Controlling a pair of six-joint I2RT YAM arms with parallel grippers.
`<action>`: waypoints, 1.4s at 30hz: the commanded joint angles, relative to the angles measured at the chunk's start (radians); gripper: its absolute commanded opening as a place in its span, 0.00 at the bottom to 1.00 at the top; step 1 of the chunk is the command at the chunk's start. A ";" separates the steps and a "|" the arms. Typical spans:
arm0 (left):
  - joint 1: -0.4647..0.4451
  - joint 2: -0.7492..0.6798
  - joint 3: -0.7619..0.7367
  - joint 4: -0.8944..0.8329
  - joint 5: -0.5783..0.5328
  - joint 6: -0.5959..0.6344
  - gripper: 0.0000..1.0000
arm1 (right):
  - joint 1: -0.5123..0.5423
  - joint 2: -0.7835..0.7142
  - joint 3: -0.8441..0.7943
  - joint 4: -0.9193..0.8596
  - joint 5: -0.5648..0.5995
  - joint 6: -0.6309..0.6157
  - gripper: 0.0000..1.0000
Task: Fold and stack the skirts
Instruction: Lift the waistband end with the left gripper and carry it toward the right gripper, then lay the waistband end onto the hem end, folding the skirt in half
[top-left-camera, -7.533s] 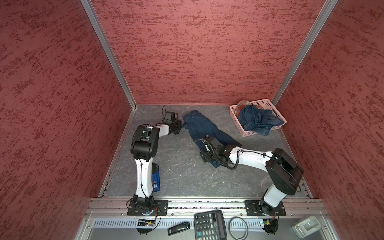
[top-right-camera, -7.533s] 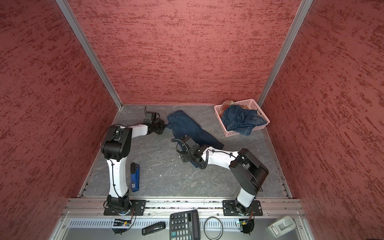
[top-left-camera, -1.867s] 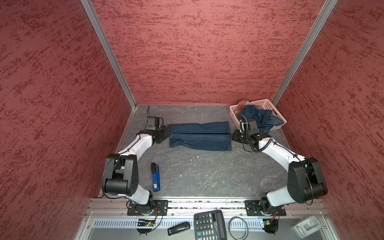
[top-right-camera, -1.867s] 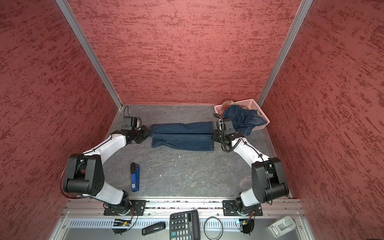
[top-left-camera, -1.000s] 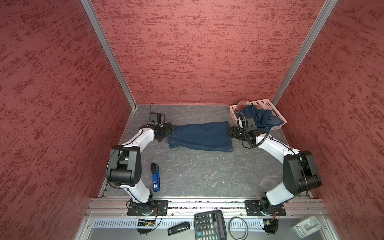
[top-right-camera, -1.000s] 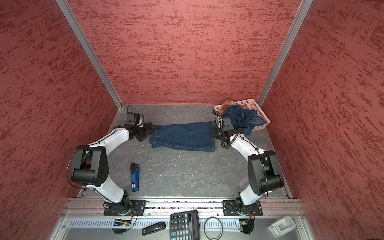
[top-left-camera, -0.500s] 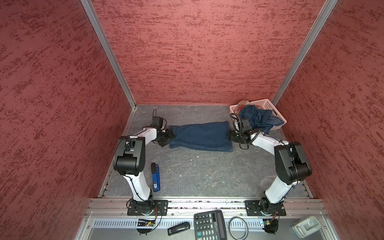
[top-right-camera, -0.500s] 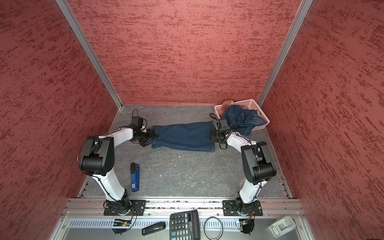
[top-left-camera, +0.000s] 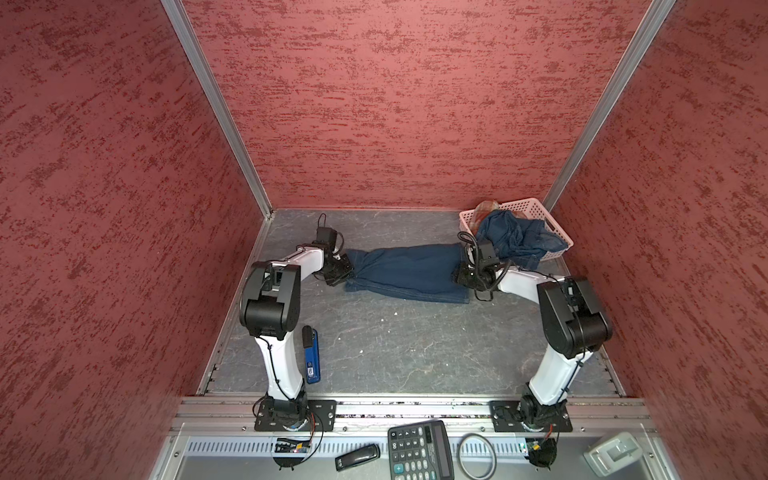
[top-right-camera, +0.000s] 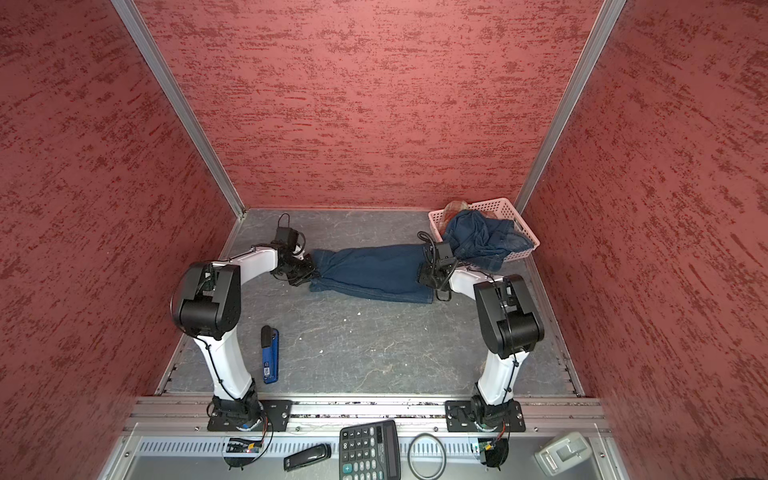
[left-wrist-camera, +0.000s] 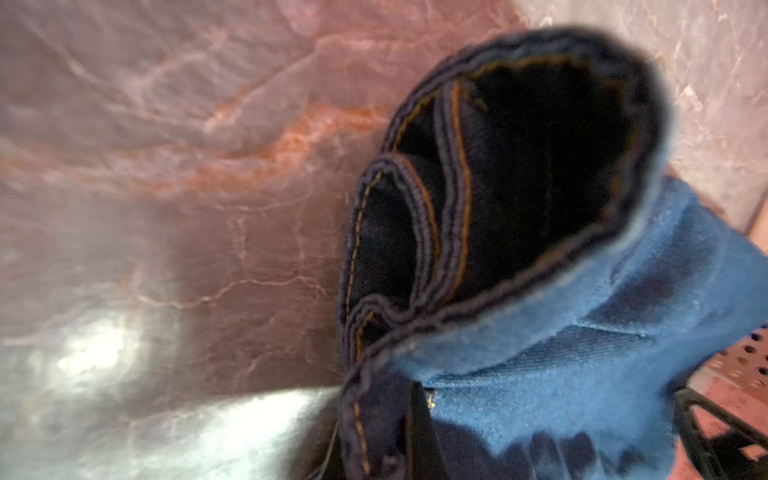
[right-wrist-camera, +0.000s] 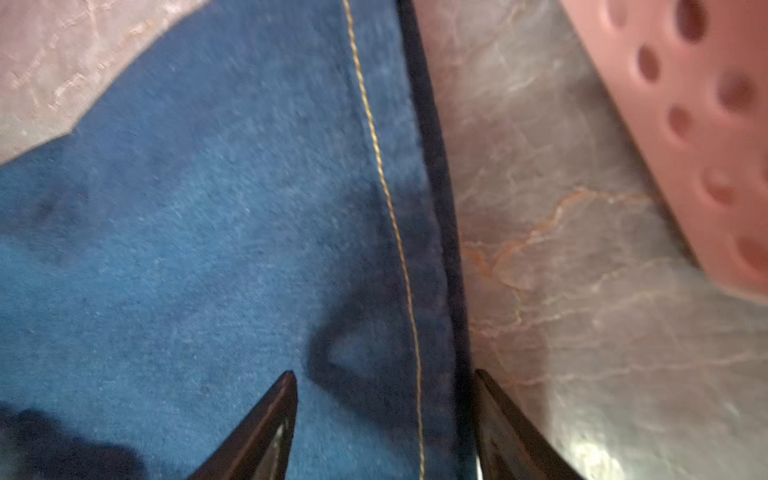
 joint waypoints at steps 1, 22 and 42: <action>0.006 0.004 0.037 -0.075 -0.089 0.041 0.00 | 0.007 0.017 0.007 0.024 -0.002 0.010 0.67; -0.239 -0.105 0.356 -0.217 -0.711 0.459 0.00 | 0.102 -0.022 -0.104 0.228 -0.072 0.246 0.60; -0.680 0.083 0.455 -0.097 -0.743 0.483 0.00 | 0.144 0.051 -0.227 0.570 -0.138 0.463 0.33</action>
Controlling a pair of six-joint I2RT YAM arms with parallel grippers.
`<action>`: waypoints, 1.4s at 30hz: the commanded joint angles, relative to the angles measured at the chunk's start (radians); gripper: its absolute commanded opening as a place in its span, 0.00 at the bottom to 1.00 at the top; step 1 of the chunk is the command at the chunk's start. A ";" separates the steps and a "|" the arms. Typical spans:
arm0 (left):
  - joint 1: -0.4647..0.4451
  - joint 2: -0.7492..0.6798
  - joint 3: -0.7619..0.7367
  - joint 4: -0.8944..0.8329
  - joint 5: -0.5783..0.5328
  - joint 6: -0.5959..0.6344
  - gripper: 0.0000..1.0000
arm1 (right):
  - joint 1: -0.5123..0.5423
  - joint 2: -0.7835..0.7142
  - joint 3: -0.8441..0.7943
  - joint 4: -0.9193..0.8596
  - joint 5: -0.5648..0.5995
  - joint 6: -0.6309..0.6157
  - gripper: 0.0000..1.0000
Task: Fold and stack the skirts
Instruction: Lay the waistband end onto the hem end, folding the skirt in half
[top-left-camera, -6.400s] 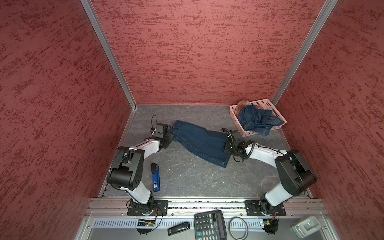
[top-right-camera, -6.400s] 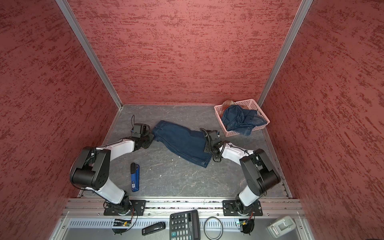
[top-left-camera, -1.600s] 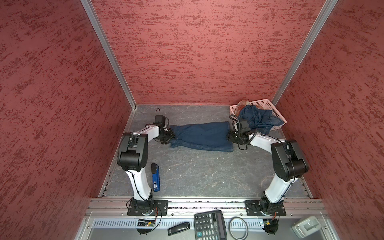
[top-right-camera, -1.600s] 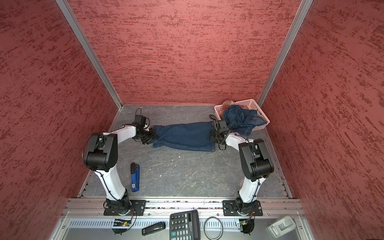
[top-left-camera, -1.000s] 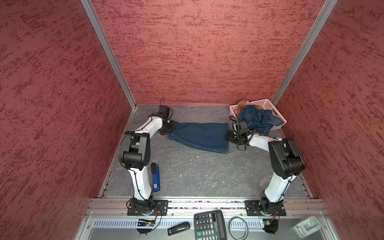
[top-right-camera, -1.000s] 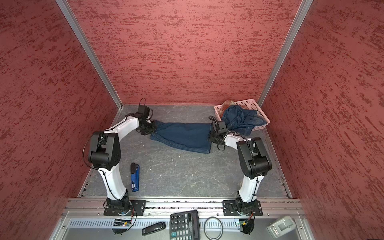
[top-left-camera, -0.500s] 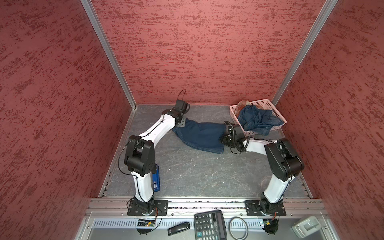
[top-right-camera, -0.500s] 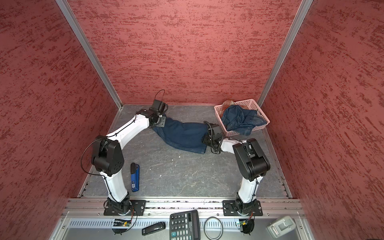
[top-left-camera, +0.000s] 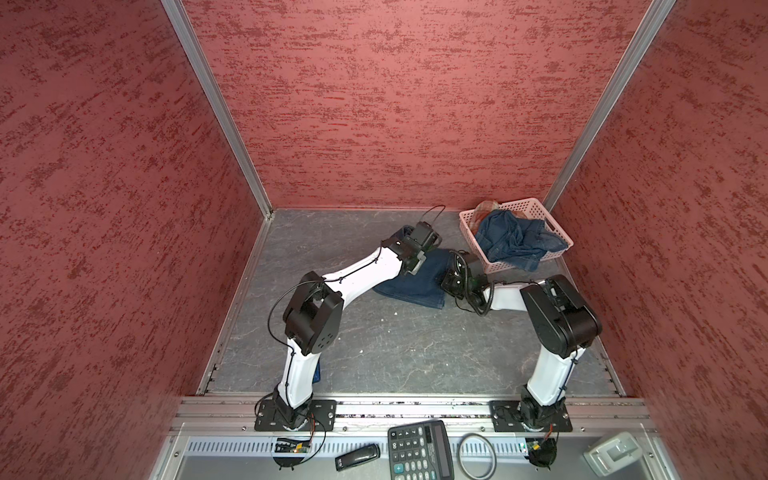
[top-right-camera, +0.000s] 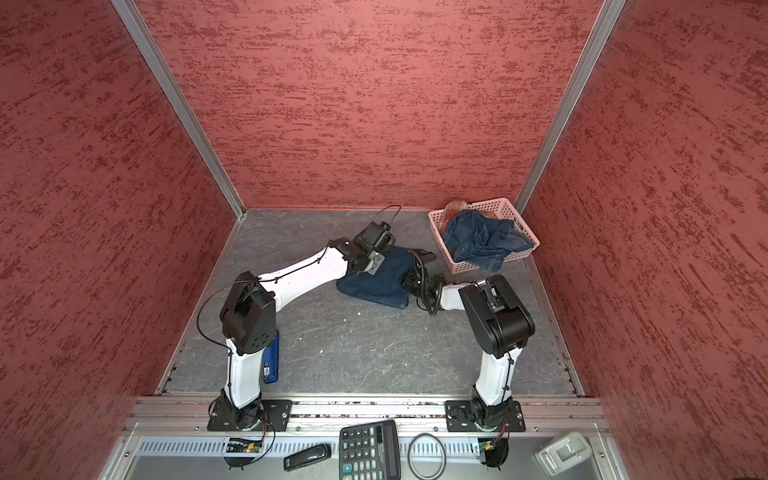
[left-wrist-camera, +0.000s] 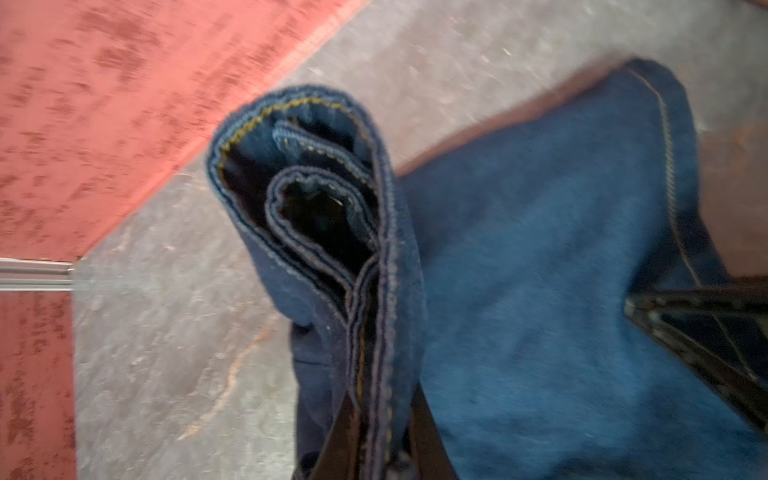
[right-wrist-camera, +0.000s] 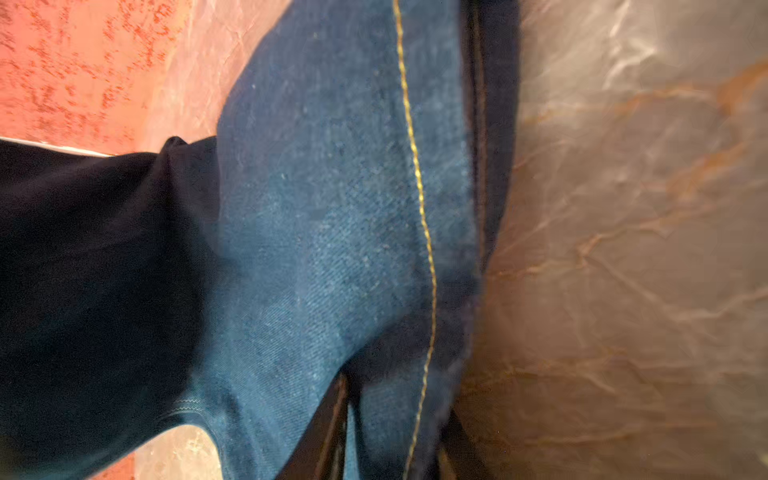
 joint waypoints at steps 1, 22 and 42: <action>-0.028 0.013 0.027 0.044 0.080 -0.087 0.00 | 0.011 0.020 -0.034 0.076 -0.022 0.061 0.34; -0.011 0.022 -0.156 0.281 0.403 -0.351 0.00 | -0.001 -0.183 -0.152 -0.043 0.108 -0.028 0.61; 0.010 -0.137 -0.132 0.413 0.748 -0.488 0.94 | -0.115 -0.415 -0.258 -0.131 0.134 -0.106 0.69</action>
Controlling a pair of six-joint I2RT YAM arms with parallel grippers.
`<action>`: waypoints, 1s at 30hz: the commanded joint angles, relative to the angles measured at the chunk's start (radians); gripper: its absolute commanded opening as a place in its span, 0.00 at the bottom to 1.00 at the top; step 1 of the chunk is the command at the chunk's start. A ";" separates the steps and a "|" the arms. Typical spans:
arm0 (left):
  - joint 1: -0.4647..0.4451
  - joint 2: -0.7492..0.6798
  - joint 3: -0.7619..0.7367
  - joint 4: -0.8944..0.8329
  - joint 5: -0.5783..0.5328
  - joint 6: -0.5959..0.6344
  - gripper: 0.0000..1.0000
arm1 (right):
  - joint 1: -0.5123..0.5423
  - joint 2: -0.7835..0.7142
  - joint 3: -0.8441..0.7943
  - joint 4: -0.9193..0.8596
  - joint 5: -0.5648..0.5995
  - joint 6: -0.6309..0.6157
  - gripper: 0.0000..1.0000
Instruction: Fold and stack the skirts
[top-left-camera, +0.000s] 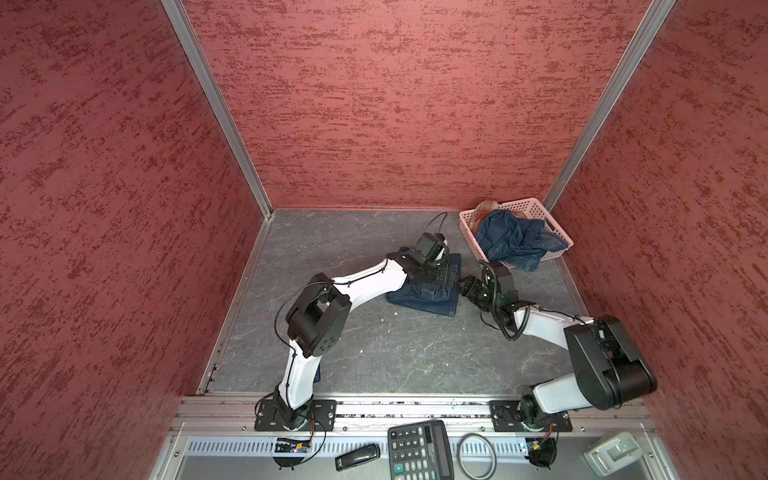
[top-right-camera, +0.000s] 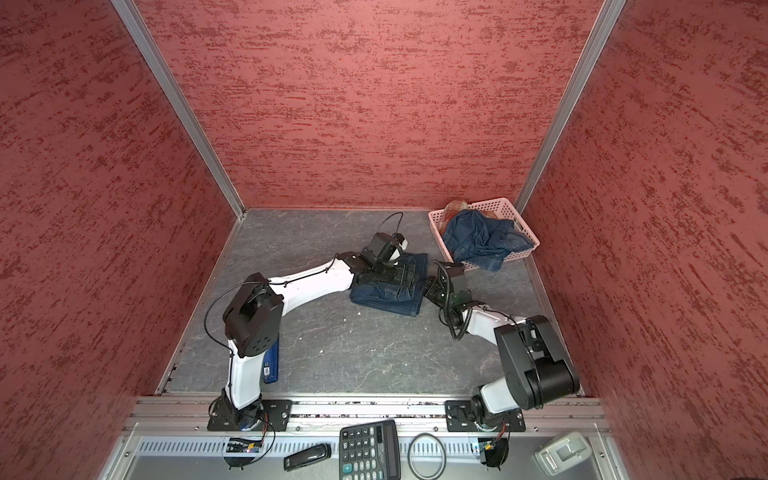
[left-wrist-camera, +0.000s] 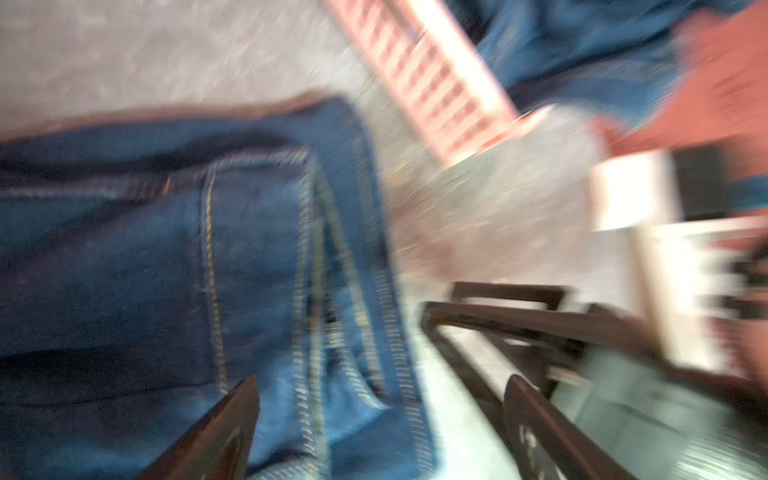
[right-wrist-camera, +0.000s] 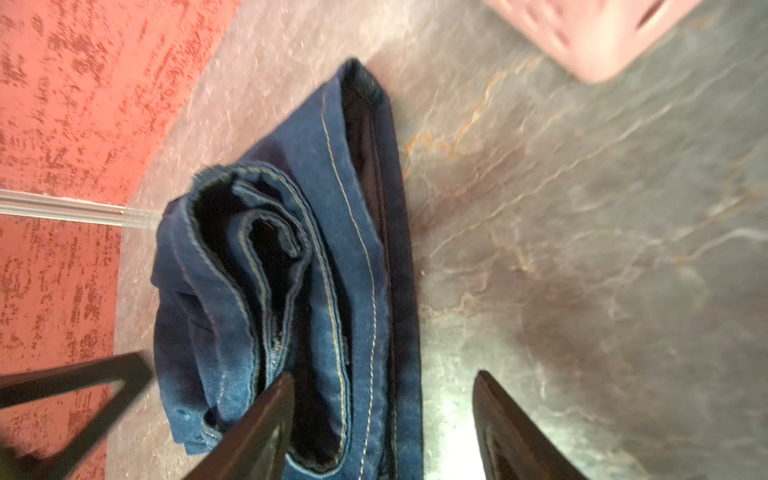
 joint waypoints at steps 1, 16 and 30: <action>0.047 -0.104 -0.021 0.093 0.103 -0.055 0.94 | -0.004 -0.041 0.008 -0.032 0.035 -0.028 0.69; 0.282 -0.206 -0.231 -0.053 0.002 -0.052 0.91 | 0.125 0.043 0.245 -0.179 0.055 -0.182 0.58; 0.311 -0.190 -0.276 -0.060 -0.009 -0.055 0.90 | 0.276 0.117 0.281 -0.244 0.081 -0.086 0.46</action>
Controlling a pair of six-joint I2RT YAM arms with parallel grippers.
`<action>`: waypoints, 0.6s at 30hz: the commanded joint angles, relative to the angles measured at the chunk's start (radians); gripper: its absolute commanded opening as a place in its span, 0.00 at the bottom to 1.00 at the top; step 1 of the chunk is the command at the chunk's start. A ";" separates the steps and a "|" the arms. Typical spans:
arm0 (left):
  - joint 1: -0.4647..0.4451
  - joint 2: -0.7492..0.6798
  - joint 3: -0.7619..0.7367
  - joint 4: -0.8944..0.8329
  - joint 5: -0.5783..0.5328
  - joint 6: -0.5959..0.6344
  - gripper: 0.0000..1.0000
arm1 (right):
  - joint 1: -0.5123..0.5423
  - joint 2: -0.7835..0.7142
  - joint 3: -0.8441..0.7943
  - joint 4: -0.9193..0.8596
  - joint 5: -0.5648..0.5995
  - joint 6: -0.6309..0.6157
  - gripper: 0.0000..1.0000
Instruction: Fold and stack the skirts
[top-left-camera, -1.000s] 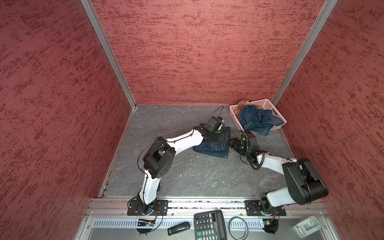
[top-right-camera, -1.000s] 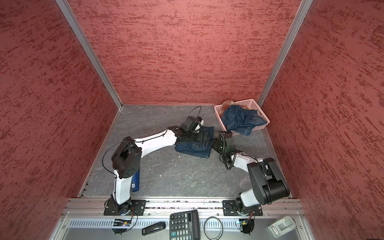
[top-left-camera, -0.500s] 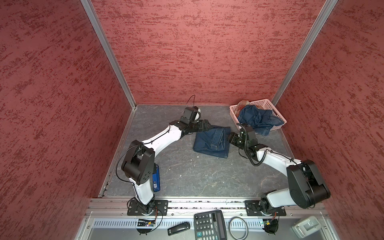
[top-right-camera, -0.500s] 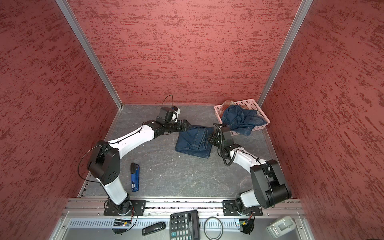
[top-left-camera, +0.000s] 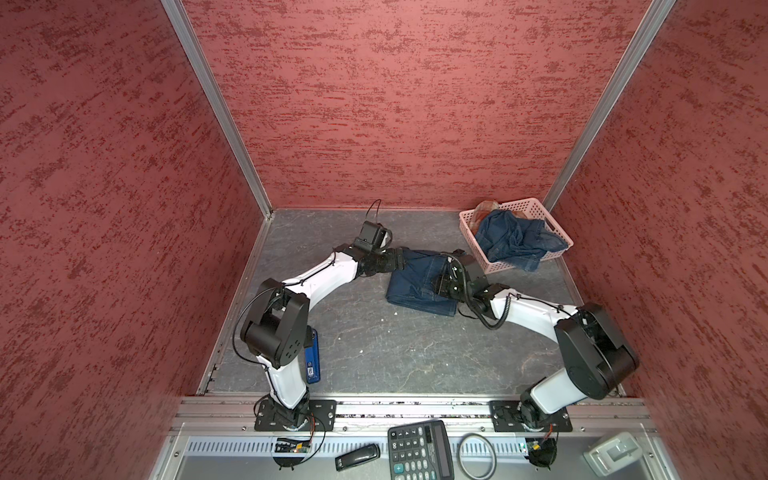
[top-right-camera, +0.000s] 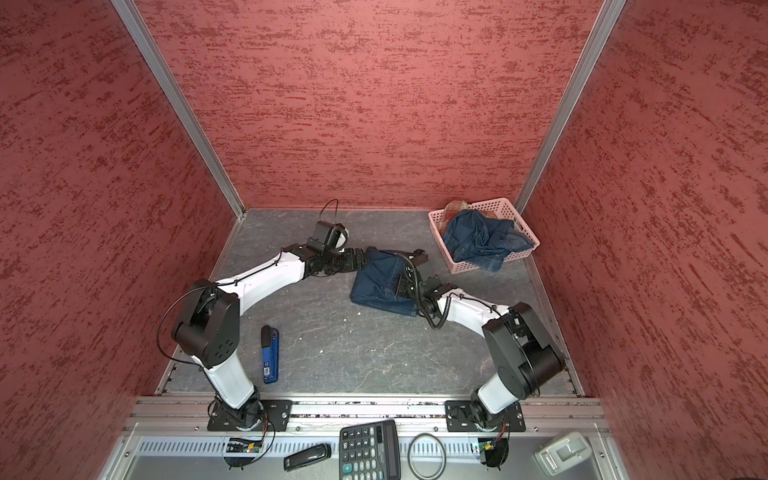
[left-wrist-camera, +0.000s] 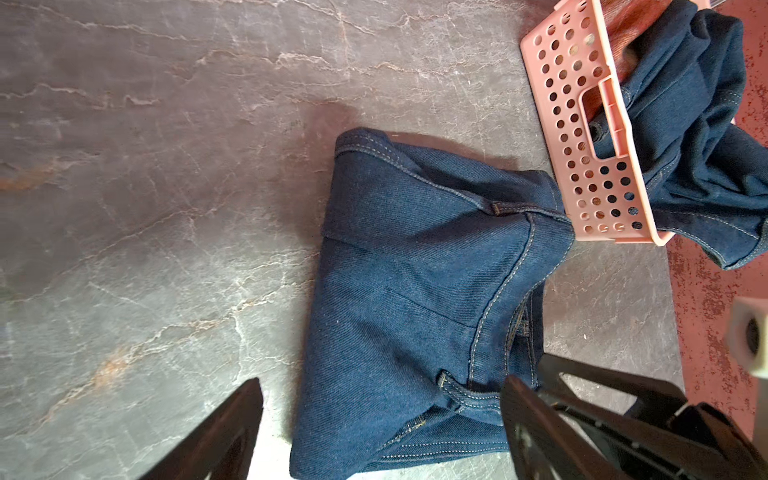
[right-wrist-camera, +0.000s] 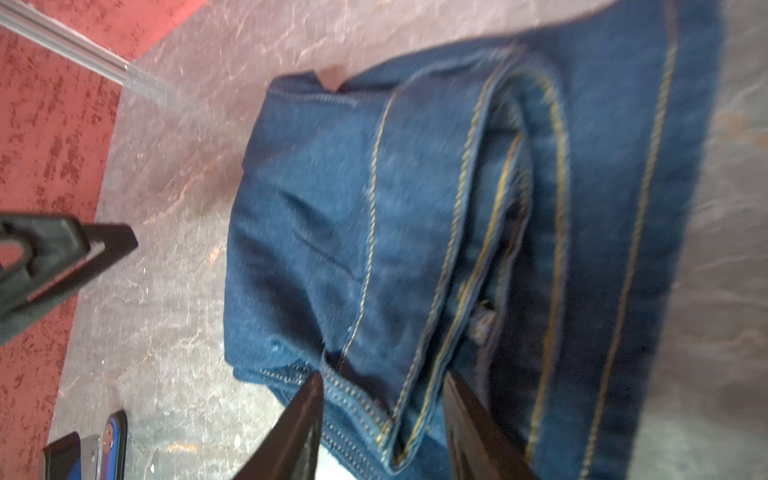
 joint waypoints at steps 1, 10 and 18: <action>0.007 0.009 -0.012 0.005 -0.004 0.001 0.90 | 0.016 0.024 0.013 -0.009 0.018 0.056 0.46; 0.007 0.009 -0.022 0.011 0.009 0.001 0.90 | 0.023 0.096 0.020 0.042 -0.046 0.109 0.41; 0.011 0.006 -0.023 0.007 0.007 0.003 0.90 | 0.024 0.108 0.012 0.141 -0.065 0.142 0.06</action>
